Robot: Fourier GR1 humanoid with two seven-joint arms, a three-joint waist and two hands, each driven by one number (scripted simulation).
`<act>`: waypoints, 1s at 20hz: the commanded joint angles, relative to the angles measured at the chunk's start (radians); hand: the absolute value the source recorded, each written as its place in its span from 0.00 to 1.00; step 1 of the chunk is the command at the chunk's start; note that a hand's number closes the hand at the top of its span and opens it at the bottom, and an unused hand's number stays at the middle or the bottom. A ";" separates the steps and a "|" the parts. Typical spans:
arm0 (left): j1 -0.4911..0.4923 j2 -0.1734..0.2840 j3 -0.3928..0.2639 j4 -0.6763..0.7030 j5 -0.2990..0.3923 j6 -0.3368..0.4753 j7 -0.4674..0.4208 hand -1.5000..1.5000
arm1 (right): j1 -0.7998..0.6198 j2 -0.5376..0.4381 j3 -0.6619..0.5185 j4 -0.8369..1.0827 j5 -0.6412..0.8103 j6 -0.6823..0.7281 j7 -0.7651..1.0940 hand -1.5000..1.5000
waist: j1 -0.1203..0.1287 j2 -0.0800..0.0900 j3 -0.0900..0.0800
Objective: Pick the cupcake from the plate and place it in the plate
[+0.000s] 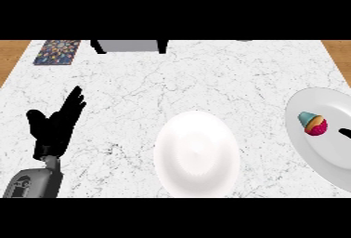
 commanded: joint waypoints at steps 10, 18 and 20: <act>-0.015 0.013 0.031 0.029 -0.008 -0.012 -0.024 0.50 | 0.091 0.021 -0.161 -0.145 -0.478 0.344 0.325 0.00 | 0.001 0.004 0.000; -0.019 -0.015 0.015 -0.032 -0.031 -0.016 0.035 0.50 | 0.090 -0.123 -0.240 0.149 -0.457 0.450 0.052 0.00 | 0.013 0.006 0.001; 0.025 -0.027 0.007 -0.086 -0.023 -0.022 0.046 0.50 | 0.195 -0.109 -0.273 0.027 -0.494 0.477 0.098 0.00 | 0.007 0.003 0.000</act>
